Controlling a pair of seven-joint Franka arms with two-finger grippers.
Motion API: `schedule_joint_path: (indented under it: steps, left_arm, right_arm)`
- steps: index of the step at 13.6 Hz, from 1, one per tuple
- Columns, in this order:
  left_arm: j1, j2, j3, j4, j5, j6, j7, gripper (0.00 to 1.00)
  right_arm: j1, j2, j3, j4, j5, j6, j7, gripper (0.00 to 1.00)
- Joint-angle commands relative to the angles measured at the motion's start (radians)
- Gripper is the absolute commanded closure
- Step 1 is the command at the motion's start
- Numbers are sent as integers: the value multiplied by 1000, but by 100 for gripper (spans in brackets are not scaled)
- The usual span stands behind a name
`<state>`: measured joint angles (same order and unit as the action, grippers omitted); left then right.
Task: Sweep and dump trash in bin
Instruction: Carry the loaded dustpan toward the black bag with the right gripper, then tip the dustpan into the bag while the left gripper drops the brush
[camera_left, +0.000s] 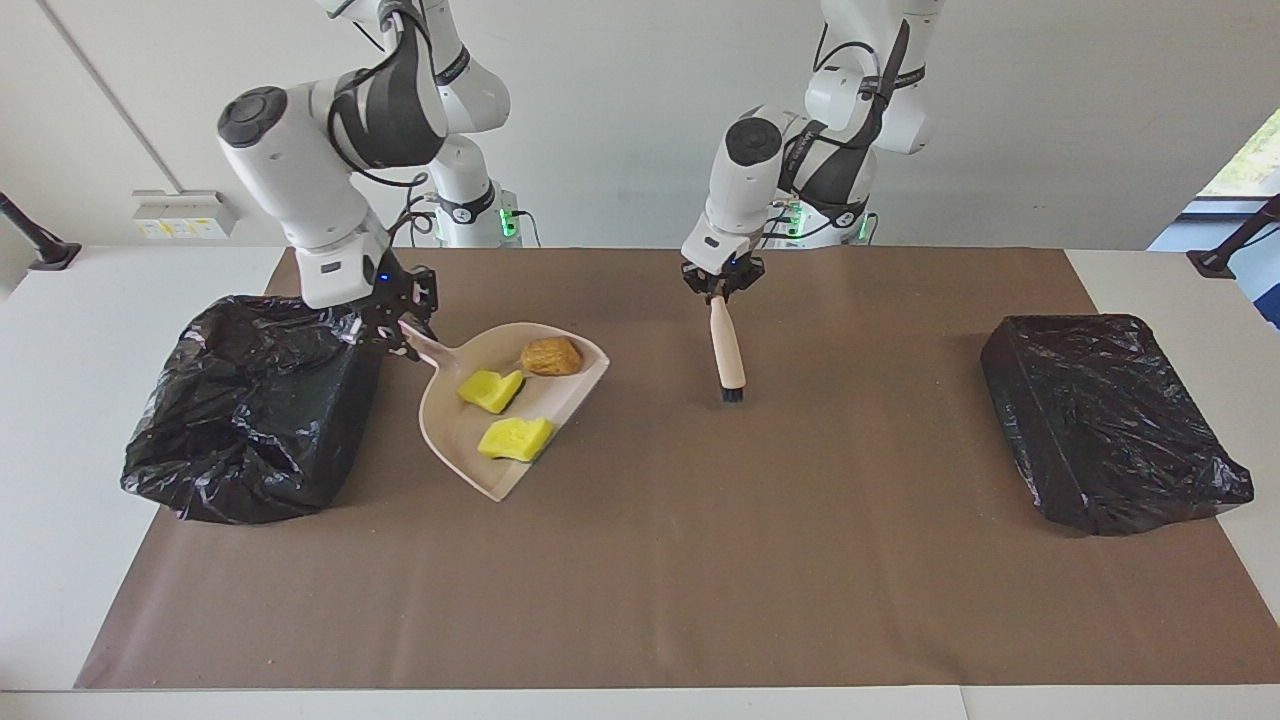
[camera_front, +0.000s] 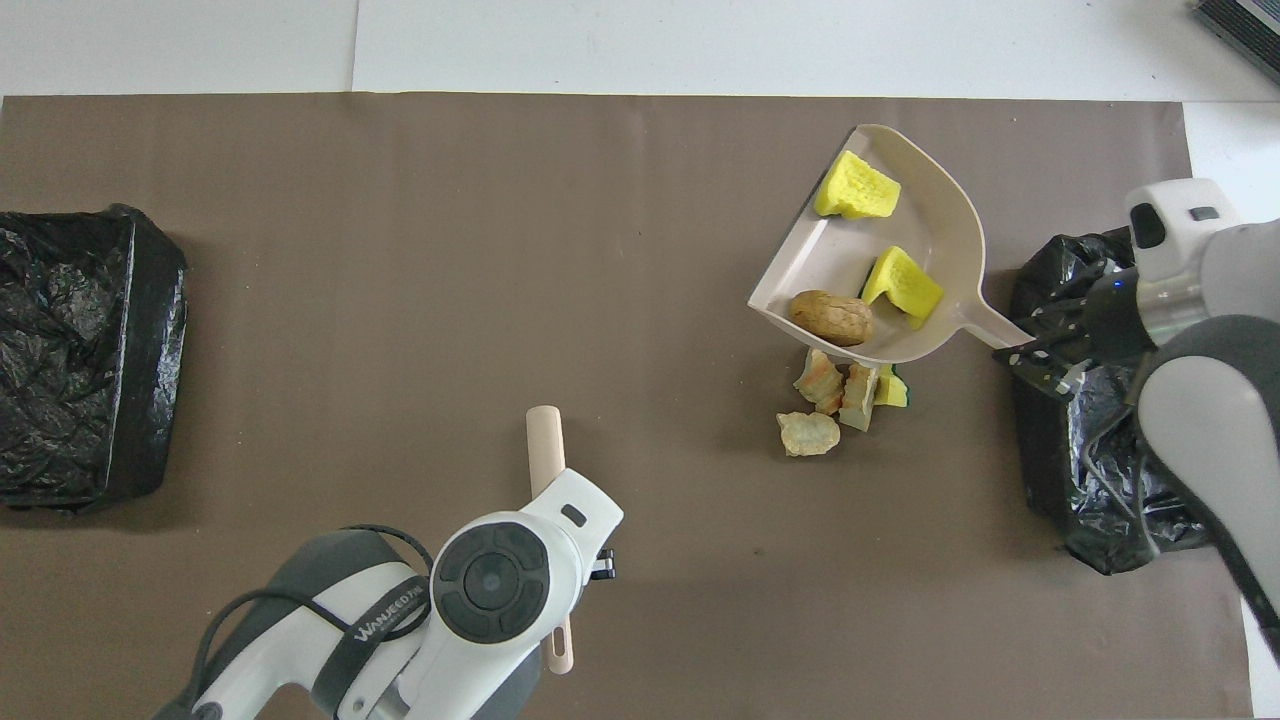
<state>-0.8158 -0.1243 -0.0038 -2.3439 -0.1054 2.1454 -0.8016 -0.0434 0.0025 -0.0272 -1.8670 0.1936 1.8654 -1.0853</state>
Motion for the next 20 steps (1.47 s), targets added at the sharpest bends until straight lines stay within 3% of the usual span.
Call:
schedule_joint_path:
  steps: [1, 3, 6, 9, 12, 13, 14, 15, 17, 18, 20]
  left_arm:
    - [-126, -87, 19, -118, -5, 56, -106, 100]
    - [-221, -90, 18, -193, -5, 170, -186, 100]
    - [-281, -104, 16, -224, -5, 206, -199, 100]
    - [-298, -98, 15, -225, -7, 206, -222, 100]
    - [-298, -90, 18, -219, -8, 199, -221, 97]
    - [-293, -89, 19, -216, -8, 194, -215, 84]
    - [-284, -84, 22, -213, -8, 192, -212, 61]
    - [-275, -75, 24, -210, -8, 194, -200, 46]
    - [-246, -52, 24, -178, -7, 191, -180, 6]
    - [-223, -49, 25, -154, -5, 189, -150, 0]
    - [-146, -37, 25, -94, 0, 180, -43, 0]
  right_arm:
    - [-157, 39, 10, 94, 14, -106, -192, 100]
    - [-272, 40, 7, 103, -101, -104, -347, 100]
    - [-364, 45, 3, 117, -245, -48, -491, 100]
    - [-378, 48, 3, 106, -442, 67, -669, 100]
    - [-336, 36, 7, 46, -639, 81, -725, 100]
    - [-317, 33, 7, 25, -710, 118, -725, 100]
    - [-300, 27, 7, 6, -773, 164, -725, 100]
    - [-287, 30, 7, 0, -830, 176, -713, 100]
    - [-286, 33, 7, -9, -862, 178, -703, 100]
    - [-283, 28, 7, -15, -896, 178, -697, 100]
    - [-283, 24, 18, -27, -963, 179, -690, 100]
